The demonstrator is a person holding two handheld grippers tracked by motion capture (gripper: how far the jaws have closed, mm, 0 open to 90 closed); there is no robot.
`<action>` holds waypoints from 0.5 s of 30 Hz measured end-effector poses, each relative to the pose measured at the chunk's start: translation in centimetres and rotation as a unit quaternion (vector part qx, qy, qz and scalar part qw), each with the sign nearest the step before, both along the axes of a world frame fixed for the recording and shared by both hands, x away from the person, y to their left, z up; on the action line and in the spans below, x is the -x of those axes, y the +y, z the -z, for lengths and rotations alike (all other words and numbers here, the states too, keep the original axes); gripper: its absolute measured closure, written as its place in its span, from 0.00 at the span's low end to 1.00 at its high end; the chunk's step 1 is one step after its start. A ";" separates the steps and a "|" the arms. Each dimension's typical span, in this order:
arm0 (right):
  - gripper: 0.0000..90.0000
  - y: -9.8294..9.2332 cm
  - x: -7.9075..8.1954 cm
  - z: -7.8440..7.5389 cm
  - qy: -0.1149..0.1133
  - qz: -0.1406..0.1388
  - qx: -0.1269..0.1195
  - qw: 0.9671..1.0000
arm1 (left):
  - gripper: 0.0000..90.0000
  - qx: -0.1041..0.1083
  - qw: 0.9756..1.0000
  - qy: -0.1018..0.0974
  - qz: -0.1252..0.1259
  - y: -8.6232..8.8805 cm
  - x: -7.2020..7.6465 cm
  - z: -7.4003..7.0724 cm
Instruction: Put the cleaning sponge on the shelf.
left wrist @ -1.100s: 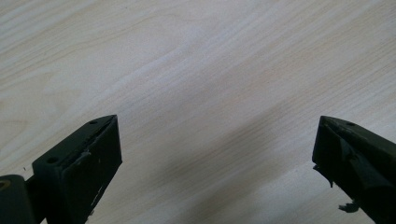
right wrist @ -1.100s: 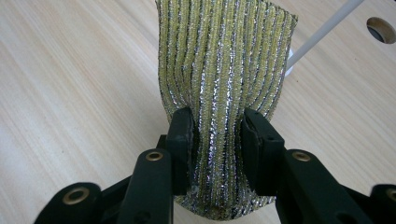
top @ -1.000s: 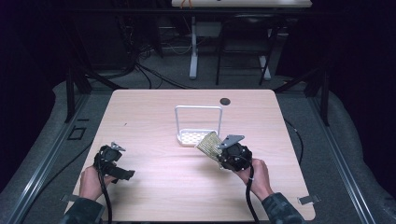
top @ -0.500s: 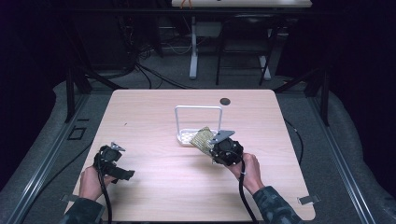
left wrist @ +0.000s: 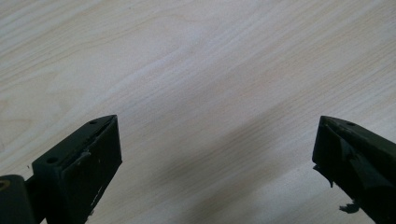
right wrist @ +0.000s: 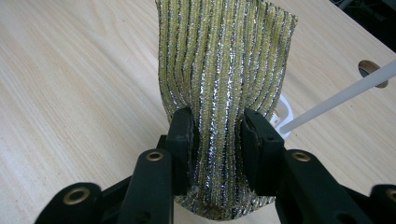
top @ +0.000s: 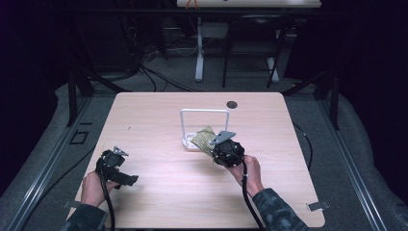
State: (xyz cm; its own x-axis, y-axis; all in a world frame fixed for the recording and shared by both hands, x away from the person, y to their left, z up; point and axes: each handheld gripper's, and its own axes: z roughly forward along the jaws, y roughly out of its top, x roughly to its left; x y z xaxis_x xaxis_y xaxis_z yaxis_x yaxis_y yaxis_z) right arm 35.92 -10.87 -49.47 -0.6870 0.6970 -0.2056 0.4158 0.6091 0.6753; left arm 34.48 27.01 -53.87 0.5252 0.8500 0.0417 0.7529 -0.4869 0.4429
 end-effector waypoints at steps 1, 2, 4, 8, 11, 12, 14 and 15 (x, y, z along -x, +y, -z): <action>0.74 0.0 -0.1 0.0 0.000 0.000 0.002 1.000 | 0.01 0.000 1.000 -0.001 0.000 0.0 0.0 0.0; 0.74 0.0 -0.1 0.0 -0.002 0.003 0.003 1.000 | 0.01 0.001 1.000 -0.001 0.000 -0.1 0.0 0.0; 0.74 0.0 -0.3 0.0 -0.001 0.006 0.002 1.000 | 0.01 -0.001 1.000 0.000 0.002 -0.1 0.0 0.0; 0.74 0.2 -0.6 0.1 -0.002 0.016 0.005 1.000 | 0.01 -0.002 1.000 -0.002 0.001 -0.2 0.1 -0.1; 0.74 0.6 -1.1 0.2 -0.002 0.020 0.005 1.000 | 0.01 0.000 1.000 0.000 0.001 -0.1 0.0 0.0; 0.74 0.8 -1.2 0.3 -0.002 0.021 0.008 1.000 | 0.01 -0.002 1.000 0.002 0.002 -0.1 0.0 0.1; 0.74 1.3 -1.9 0.8 -0.002 0.026 0.020 0.999 | 0.01 -0.002 1.000 0.002 0.003 -0.2 -0.1 0.1; 0.74 1.5 -2.0 1.0 -0.004 0.028 0.024 0.999 | 0.01 -0.002 1.000 0.001 0.004 -0.2 -0.1 0.1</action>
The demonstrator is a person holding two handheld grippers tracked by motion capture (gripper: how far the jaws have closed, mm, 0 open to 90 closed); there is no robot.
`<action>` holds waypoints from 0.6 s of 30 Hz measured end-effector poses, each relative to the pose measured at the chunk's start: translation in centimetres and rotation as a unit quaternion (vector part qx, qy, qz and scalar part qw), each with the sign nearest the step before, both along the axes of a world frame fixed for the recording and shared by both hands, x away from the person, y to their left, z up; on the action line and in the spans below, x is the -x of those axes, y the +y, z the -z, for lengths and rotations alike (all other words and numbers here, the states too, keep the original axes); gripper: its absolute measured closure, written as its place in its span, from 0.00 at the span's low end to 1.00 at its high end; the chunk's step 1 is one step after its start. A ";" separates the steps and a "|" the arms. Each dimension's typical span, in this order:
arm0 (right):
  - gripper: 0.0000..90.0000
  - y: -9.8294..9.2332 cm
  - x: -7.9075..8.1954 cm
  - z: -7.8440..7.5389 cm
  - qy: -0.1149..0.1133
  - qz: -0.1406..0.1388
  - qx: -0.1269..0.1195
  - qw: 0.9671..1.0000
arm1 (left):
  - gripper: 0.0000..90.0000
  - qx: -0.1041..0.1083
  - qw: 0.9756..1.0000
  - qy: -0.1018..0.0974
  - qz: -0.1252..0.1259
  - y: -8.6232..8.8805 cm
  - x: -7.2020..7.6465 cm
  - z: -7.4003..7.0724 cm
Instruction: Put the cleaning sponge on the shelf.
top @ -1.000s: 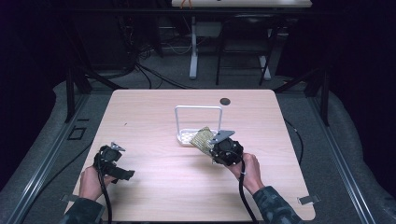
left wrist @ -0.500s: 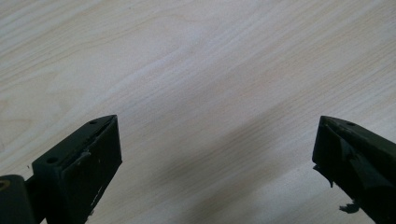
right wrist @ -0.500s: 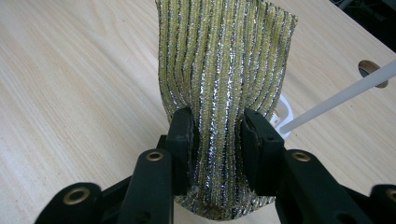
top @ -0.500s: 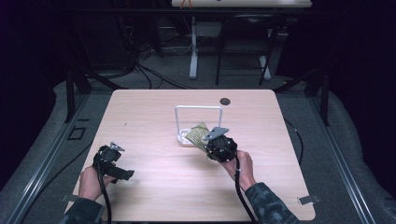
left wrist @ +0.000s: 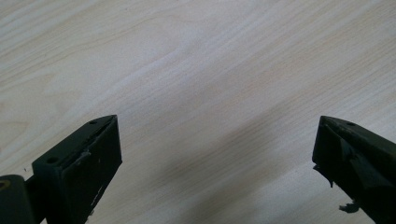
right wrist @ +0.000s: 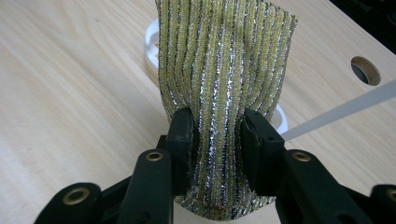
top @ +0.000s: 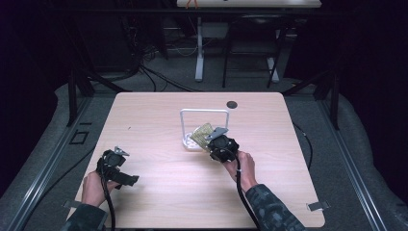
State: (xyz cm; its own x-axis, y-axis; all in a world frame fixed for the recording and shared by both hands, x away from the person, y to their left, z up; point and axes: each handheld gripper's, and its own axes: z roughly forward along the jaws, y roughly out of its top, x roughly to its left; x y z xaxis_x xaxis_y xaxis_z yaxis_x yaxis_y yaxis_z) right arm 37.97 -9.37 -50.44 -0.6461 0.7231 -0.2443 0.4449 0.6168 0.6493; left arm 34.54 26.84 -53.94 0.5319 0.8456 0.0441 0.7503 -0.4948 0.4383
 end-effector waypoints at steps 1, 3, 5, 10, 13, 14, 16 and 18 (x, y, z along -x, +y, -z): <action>0.74 0.1 -0.2 0.1 0.001 0.001 0.002 1.000 | 0.01 0.001 1.000 0.000 0.000 0.0 0.0 0.0; 0.74 0.5 -0.8 0.5 0.000 0.008 0.007 1.000 | 0.01 0.001 1.000 0.000 -0.001 0.0 0.0 0.0; 0.74 0.7 -1.1 0.6 0.001 0.011 0.003 1.000 | 0.01 0.000 1.000 0.000 0.000 0.0 0.0 0.0; 0.73 1.4 -2.1 1.1 -0.003 0.024 0.001 1.000 | 0.01 0.000 1.000 -0.001 0.001 -0.1 0.1 -0.1; 0.73 2.0 -2.7 1.4 -0.001 0.030 0.002 1.000 | 0.01 0.001 1.000 0.001 0.001 -0.2 0.0 0.0; 0.73 2.3 -2.9 1.6 0.003 0.033 0.002 0.999 | 0.01 0.000 1.000 0.002 0.002 -0.2 0.0 0.0; 0.73 2.5 -3.3 1.9 0.004 0.038 0.004 0.999 | 0.01 -0.001 1.000 0.001 0.003 -0.2 0.0 0.0; 0.72 2.9 -3.8 2.1 0.007 0.044 0.003 0.999 | 0.01 0.000 1.000 0.001 0.003 -0.2 0.0 0.0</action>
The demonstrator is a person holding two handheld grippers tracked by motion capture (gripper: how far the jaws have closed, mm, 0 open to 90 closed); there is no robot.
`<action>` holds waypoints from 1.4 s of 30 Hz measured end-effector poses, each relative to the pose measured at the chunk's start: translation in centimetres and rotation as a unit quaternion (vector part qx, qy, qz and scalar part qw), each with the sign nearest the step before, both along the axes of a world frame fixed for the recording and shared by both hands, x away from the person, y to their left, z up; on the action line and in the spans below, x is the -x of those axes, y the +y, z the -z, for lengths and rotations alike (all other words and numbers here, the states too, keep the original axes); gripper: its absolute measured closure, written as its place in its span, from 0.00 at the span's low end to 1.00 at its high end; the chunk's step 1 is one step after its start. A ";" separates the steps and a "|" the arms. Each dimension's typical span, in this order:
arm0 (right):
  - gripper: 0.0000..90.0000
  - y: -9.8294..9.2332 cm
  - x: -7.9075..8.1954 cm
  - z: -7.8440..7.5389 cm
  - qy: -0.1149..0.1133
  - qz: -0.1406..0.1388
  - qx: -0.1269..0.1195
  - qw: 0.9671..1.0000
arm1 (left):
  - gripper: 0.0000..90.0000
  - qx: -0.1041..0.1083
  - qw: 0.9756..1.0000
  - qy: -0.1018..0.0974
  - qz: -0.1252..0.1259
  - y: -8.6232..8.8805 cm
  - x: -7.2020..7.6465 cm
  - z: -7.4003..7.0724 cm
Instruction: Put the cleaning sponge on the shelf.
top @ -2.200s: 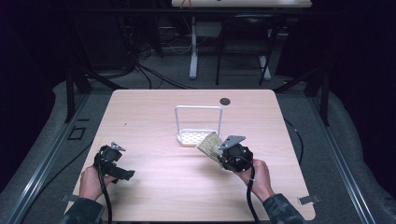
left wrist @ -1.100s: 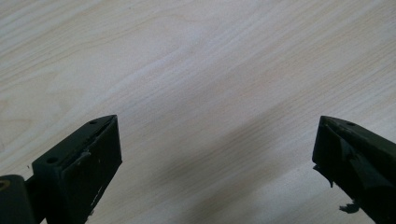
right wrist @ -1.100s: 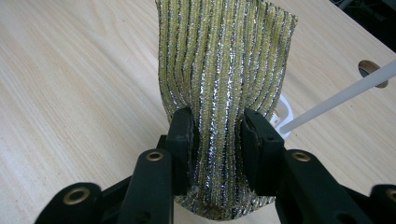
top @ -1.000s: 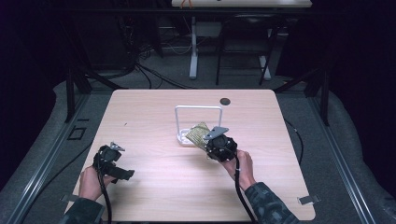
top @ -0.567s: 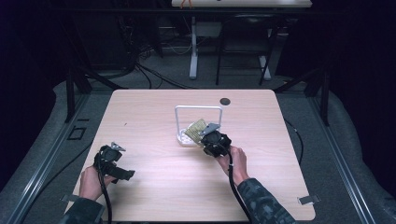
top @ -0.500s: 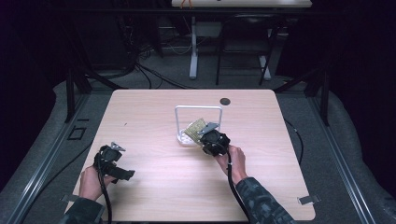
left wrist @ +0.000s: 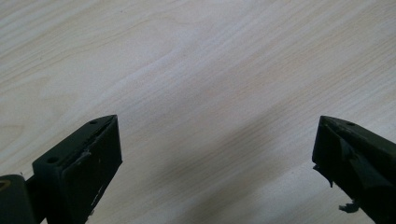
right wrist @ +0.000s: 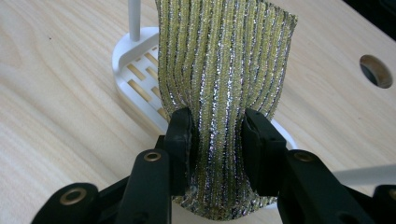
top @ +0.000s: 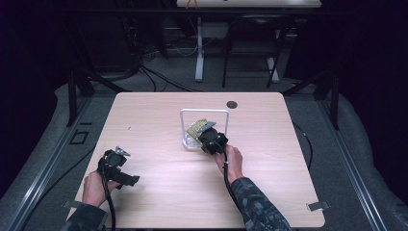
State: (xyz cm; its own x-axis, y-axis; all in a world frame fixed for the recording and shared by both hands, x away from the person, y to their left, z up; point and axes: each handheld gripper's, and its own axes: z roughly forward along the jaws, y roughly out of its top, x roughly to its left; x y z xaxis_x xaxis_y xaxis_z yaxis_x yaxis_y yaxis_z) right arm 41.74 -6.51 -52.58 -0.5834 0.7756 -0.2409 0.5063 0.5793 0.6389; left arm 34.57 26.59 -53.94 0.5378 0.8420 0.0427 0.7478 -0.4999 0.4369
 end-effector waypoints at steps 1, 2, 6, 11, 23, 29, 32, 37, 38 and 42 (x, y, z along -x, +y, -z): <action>0.72 0.1 -0.2 0.0 0.004 0.005 0.003 1.000 | 0.01 0.000 1.000 0.000 0.000 0.0 0.0 0.0; 0.72 0.3 -0.4 0.1 0.003 0.008 0.007 1.000 | 0.01 0.001 1.000 0.000 0.000 0.0 0.0 0.0; 0.71 0.4 -0.9 0.5 0.014 0.016 -0.001 1.000 | 0.01 0.001 1.000 0.000 0.002 0.0 -0.1 0.0; 0.70 0.9 -1.5 1.0 0.027 0.020 0.002 0.999 | 0.01 0.000 1.000 0.002 0.005 -0.2 -0.1 0.0; 0.58 0.7 -1.7 1.0 0.032 0.036 -0.002 0.999 | 0.02 0.001 1.000 -0.001 0.006 -0.3 0.1 -0.1; 0.39 0.6 -1.1 0.1 0.013 0.021 -0.011 1.000 | 0.02 0.000 1.000 -0.001 0.007 -0.2 0.0 -0.1; 0.31 0.8 -0.4 -0.7 0.009 0.006 -0.012 1.000 | 0.01 0.000 1.000 -0.002 0.008 -0.3 0.1 -0.1; 0.24 0.2 0.9 -2.1 0.013 -0.020 -0.043 0.999 | 0.01 -0.002 1.000 -0.001 0.009 -0.2 0.1 -0.1; 0.24 -0.1 1.1 -2.4 0.015 -0.023 -0.048 0.998 | 0.01 -0.003 1.000 -0.003 0.010 -0.3 0.1 -0.1; 0.20 -1.1 2.0 -3.2 0.021 -0.036 -0.064 0.997 | 0.01 -0.003 1.000 -0.004 0.010 -0.3 0.1 -0.1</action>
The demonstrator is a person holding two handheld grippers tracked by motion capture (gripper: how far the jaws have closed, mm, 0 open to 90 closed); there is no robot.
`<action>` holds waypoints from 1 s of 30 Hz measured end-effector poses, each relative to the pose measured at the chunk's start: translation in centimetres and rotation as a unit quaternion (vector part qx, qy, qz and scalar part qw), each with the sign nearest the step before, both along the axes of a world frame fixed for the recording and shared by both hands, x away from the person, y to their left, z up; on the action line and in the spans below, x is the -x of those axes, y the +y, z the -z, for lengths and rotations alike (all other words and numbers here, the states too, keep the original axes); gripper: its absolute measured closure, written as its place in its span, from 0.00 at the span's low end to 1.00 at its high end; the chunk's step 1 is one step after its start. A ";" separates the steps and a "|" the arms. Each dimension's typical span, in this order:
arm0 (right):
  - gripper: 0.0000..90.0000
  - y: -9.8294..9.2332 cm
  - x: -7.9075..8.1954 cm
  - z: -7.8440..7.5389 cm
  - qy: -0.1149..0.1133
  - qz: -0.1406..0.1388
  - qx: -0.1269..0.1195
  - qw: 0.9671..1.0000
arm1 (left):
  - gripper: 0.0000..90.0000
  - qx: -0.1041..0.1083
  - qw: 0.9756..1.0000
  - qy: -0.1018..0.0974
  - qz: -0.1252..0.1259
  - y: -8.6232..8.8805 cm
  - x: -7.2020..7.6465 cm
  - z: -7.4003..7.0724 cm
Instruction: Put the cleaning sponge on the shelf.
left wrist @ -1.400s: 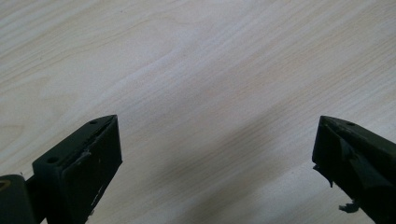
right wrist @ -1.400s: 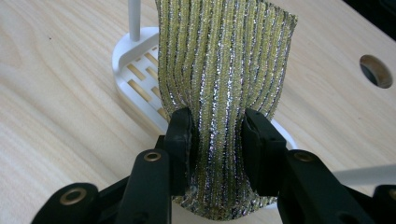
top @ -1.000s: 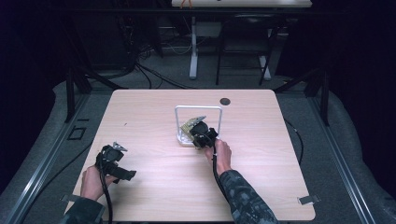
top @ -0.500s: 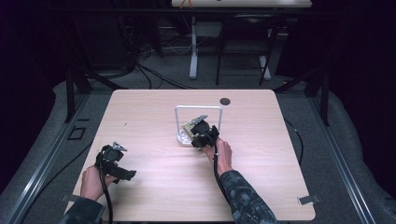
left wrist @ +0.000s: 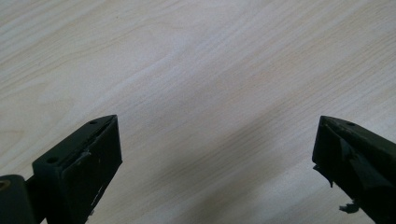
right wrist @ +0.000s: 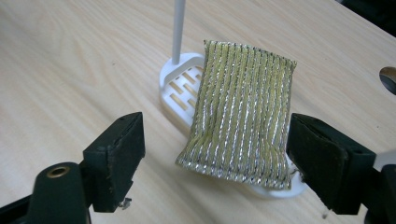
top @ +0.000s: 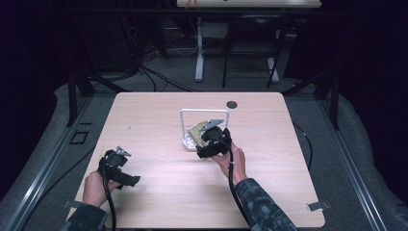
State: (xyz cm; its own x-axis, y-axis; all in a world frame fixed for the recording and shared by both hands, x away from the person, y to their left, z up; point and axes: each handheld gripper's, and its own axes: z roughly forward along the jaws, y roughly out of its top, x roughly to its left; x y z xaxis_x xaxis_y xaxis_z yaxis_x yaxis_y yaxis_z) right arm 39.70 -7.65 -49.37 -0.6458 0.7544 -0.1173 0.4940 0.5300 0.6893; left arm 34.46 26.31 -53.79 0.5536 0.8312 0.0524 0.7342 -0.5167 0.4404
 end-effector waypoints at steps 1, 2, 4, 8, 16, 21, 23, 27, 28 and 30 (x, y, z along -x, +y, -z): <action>0.19 -0.2 0.2 -0.1 0.000 -0.003 -0.002 1.000 | 0.01 0.000 1.000 0.000 0.000 0.0 0.0 0.0; 0.17 -0.5 0.7 -0.4 0.000 -0.008 -0.003 1.000 | 0.01 0.001 1.000 0.001 -0.001 0.0 0.0 0.0; 0.16 -1.0 1.5 -0.8 0.002 -0.021 -0.007 1.000 | 0.01 0.000 1.000 0.001 -0.001 0.0 0.0 0.0; 0.09 -2.1 3.0 -1.3 0.008 -0.046 -0.023 0.999 | 0.01 0.000 1.000 0.002 -0.001 -0.1 -0.1 0.1; 0.01 -4.6 5.3 -1.4 0.007 -0.056 0.000 0.998 | 0.01 0.003 1.000 0.004 -0.004 0.0 -0.1 0.1; 0.00 -6.6 6.3 -1.5 0.009 -0.041 -0.001 0.999 | 0.01 -0.001 1.000 0.003 0.000 -0.1 -0.1 0.1; 0.00 -7.6 6.7 -1.7 0.006 -0.035 -0.004 0.999 | 0.01 0.000 1.000 0.003 0.000 -0.1 -0.1 0.1; 0.00 -9.5 7.6 -1.8 0.010 -0.018 0.000 1.000 | 0.01 0.001 1.000 0.002 -0.002 0.0 0.0 0.1; 0.00 -10.2 7.9 -1.6 0.010 -0.012 0.000 1.000 | 0.01 0.001 1.000 0.002 -0.001 0.0 0.0 0.1; 0.00 -11.2 8.4 -1.3 0.013 -0.003 0.003 1.000 | 0.01 0.001 1.000 0.001 -0.002 0.0 0.0 0.1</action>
State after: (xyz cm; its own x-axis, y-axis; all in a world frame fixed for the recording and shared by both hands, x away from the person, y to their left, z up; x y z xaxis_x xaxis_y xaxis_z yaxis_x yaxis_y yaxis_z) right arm 31.28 -18.90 -48.07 -0.6526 0.7503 -0.1056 0.5085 0.5371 0.6730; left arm 34.42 26.31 -53.93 0.5503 0.8336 0.0487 0.7374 -0.5125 0.4400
